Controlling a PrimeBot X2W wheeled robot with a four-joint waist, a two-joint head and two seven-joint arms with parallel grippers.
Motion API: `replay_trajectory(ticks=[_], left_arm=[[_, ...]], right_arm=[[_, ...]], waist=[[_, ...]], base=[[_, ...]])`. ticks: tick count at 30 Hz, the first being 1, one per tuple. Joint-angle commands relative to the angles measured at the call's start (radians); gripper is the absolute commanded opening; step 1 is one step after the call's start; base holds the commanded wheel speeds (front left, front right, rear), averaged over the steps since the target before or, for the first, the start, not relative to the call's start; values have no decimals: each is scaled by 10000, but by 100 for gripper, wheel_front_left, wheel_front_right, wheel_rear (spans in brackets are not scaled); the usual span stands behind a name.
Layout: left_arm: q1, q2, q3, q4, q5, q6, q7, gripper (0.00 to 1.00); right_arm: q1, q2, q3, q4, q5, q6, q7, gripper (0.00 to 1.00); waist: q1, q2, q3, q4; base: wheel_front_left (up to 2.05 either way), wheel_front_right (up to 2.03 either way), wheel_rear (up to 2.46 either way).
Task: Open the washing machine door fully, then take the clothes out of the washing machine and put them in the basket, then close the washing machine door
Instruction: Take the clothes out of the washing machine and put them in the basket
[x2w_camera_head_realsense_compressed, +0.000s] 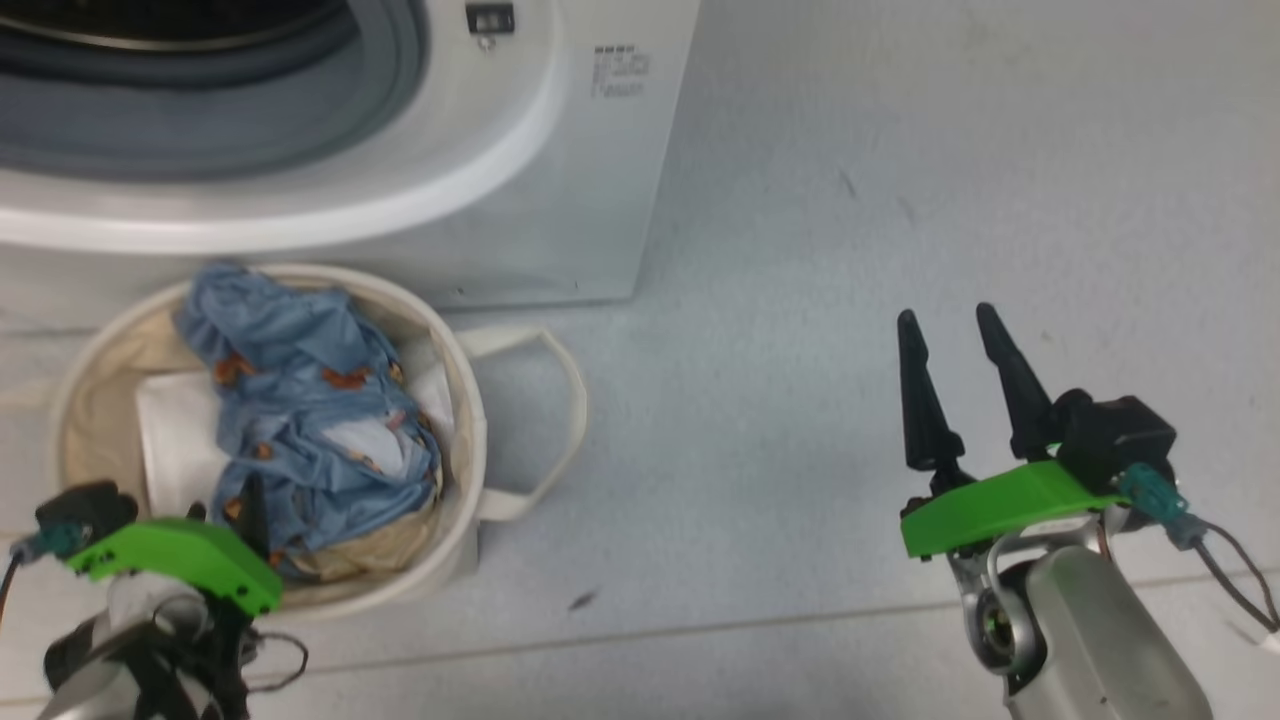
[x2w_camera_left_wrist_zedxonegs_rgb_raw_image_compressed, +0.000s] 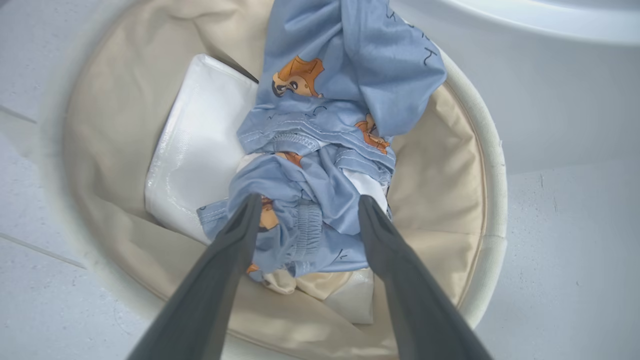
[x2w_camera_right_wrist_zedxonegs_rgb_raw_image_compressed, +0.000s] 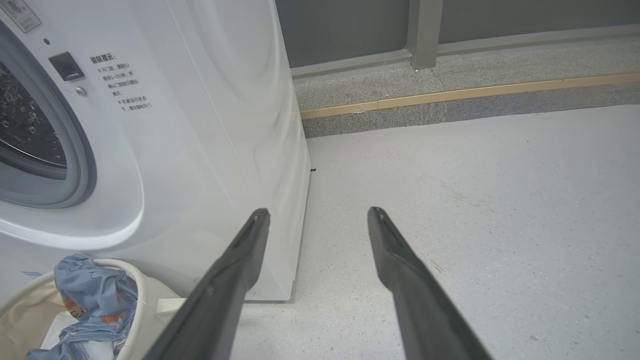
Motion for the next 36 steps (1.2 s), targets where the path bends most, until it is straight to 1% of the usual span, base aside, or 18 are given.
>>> replay_trajectory(ticks=[1,8,10,11,13,15,17,22,27,30,33,34,36], left_arm=[[283,529,138,-167,108,-56,-233,100],[834,1075,-108,-1177,64,-57,-848,100],[1001,1292,-136,-1581,56,-57,-969,100],[1166,1547,-136,-1970,124,-57,-1050,100],[1275,1860,-117,-2189,432,-50,-1085,100],[1268,2155,278,-2596,939,199,-1093,100],[1506,2287,699,-3229,1502,406,-1095,100],[2511,2286,1738,-5083,2604,842,-1097,100],[3530,2238,2474,-6798,3438,1472,-1098,100],[4188,2155,2914,-7775,3650,1796,-1099,100],[4827,2124,3141,-8686,3853,2018,-1099,100],[4827,2124,3141,-8686,3853,2018,-1099,100],[5261,2152,3158,-9164,3904,2086,-1099,100]], right_arm=[[144,18,259,-175,77,8,-122,100],[441,53,588,260,239,8,-122,100],[530,84,695,368,294,8,-122,100],[630,116,767,468,345,8,-122,100],[741,141,812,556,381,8,-122,100],[847,126,824,635,304,8,-122,100],[954,153,801,746,233,8,-122,100],[1167,196,845,843,254,8,-122,100],[1288,205,868,888,289,8,-122,100],[1331,222,891,897,319,8,-122,100],[1343,243,919,897,349,8,-122,100],[1343,243,919,897,349,8,-122,100],[1348,254,946,900,358,8,-122,100]], waist=[[0,0,-502,40],[0,0,-1771,124],[0,0,-2132,93],[0,0,-2480,56],[0,0,-2800,32],[0,0,-3066,30],[0,0,-3306,20],[0,0,-3724,50],[0,0,-3993,98],[0,0,-4114,95],[0,0,-4201,88],[0,0,-4201,88],[0,0,-4256,66]], base=[[0,0,0],[0,0,0],[0,0,0],[0,0,0],[0,0,0],[0,0,0],[0,0,0],[0,0,0],[0,0,0],[0,0,0],[0,0,0],[0,0,0],[0,0,0]])
